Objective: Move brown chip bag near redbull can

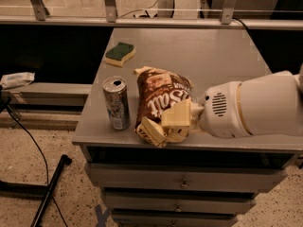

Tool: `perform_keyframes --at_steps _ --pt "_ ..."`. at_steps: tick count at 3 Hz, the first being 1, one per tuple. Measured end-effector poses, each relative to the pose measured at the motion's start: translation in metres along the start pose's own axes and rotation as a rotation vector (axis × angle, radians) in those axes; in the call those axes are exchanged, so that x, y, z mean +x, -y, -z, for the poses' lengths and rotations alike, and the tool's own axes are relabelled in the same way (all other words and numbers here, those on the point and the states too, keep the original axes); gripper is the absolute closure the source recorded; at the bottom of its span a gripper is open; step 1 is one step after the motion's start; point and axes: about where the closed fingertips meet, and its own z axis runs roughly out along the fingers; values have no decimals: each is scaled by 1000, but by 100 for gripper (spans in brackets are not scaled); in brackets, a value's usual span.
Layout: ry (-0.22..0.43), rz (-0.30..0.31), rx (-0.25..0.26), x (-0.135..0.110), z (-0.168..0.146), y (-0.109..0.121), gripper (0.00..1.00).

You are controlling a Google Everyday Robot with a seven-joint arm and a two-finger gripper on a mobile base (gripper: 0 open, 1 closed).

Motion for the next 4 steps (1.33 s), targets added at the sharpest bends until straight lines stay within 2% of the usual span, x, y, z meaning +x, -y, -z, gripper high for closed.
perform_keyframes --at_steps 1,2,4 --pt "1 8 -4 -1 1 2 75" --pt "2 16 -9 -1 0 6 43" --pt "3 29 -17 -1 0 12 0"
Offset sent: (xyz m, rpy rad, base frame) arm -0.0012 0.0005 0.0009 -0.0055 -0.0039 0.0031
